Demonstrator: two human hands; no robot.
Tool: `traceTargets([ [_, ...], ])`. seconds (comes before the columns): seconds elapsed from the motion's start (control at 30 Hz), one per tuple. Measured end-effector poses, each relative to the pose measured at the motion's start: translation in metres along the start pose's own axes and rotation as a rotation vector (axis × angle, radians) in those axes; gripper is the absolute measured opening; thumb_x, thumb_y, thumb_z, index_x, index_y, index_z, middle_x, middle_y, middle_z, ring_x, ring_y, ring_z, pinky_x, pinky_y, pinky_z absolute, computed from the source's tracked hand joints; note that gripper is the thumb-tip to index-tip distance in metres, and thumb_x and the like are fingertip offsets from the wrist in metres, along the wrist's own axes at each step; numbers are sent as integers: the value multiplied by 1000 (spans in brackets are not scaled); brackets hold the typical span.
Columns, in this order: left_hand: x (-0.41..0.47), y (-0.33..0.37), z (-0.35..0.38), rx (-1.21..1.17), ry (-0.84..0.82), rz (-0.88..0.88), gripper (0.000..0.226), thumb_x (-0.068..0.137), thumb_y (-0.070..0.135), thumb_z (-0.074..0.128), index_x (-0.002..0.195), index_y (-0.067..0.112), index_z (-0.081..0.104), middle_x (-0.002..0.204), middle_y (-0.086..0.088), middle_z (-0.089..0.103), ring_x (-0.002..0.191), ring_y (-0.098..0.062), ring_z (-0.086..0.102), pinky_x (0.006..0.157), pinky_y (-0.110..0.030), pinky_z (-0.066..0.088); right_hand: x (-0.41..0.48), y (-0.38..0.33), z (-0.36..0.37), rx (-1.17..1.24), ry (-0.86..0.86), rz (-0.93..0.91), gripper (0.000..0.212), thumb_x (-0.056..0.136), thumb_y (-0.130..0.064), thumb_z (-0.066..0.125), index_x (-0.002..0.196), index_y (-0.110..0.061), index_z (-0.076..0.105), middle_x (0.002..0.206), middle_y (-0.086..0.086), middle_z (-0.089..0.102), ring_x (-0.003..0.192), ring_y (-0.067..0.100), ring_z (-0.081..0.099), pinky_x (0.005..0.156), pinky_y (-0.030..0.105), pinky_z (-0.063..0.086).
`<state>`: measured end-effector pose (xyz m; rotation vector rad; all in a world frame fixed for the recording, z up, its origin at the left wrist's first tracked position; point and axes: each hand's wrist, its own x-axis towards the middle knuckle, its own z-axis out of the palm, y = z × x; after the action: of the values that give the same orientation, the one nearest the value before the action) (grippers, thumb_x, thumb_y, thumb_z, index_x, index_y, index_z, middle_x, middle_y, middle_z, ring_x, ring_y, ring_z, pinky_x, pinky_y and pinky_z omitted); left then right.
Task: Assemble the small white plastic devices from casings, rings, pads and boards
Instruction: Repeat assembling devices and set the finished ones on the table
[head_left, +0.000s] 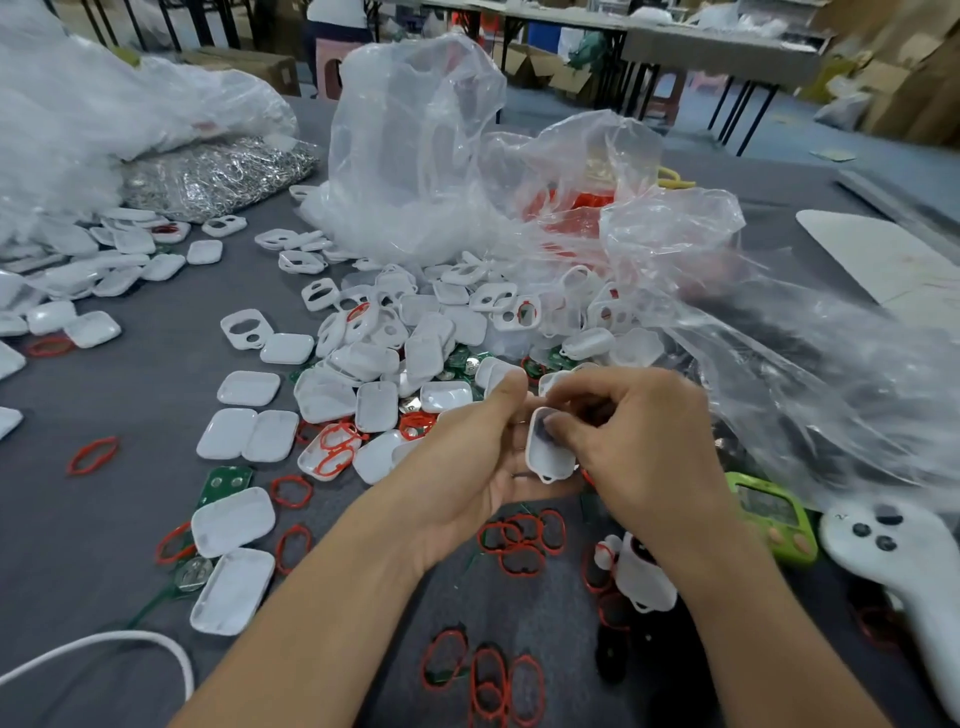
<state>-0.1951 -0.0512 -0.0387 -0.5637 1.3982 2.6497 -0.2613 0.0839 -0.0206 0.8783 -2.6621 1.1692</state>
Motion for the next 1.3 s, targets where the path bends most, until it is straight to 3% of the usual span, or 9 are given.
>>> traceTargets([
  [0.1,2,0,-2,-13,-6,-7,48,108,37,42,120,-2,68,119,-22,73,100,-29,72,77,-41,64,-1,-1,3,-67,71,33,19,73,-34,90,88,-34,79,66,-14,67,66,5,63,65,20,47],
  [0.2,1,0,-2,7,-60,14,22,95,8,57,107,1,75,115,-23,74,99,-28,72,80,-43,64,-2,-1,3,-88,91,76,36,73,-40,89,107,-35,78,64,-10,65,67,11,64,69,28,51],
  [0.33,2,-2,-5,63,-43,77,43,89,-16,45,94,7,81,110,-20,76,100,-29,75,78,-42,64,-2,8,0,148,127,217,16,84,-39,80,100,-39,77,68,-19,70,62,-1,66,55,10,44],
  [0.47,2,-3,-4,118,24,138,33,91,-17,53,104,3,76,116,-25,72,110,-40,70,73,-37,63,-5,13,-2,175,102,239,15,88,-27,76,93,-41,77,67,-26,70,62,-6,67,55,6,45],
  [0.77,2,0,-6,163,80,181,36,91,-20,47,102,3,73,99,-18,78,81,-24,77,62,-30,62,-5,18,-6,32,143,247,13,90,-22,72,94,-32,80,61,-23,68,52,-7,62,46,6,40],
  [0.97,6,2,-8,67,137,161,25,95,-12,51,100,0,73,88,-18,78,73,-22,77,54,-29,60,-2,20,-10,-250,102,277,20,89,-19,64,89,-31,80,90,-8,76,83,16,68,81,32,57],
  [1.1,6,2,-9,78,155,150,23,95,-12,52,103,-1,71,87,-18,78,72,-21,77,54,-29,61,-1,20,-9,-301,40,271,22,88,-14,65,90,-30,81,102,-6,76,94,18,67,86,30,55],
  [1.2,3,3,-12,81,139,132,23,95,-11,54,107,-1,71,90,-16,78,75,-21,77,56,-29,61,1,21,-17,-213,61,312,25,89,-12,64,87,-30,81,96,-9,77,74,7,68,71,21,55],
  [1.3,0,1,-11,124,161,141,30,91,-19,52,105,0,70,83,-11,78,72,-20,76,57,-29,62,1,14,-33,-134,68,316,31,91,-6,61,80,-28,81,70,-13,71,45,-2,57,44,6,37],
])
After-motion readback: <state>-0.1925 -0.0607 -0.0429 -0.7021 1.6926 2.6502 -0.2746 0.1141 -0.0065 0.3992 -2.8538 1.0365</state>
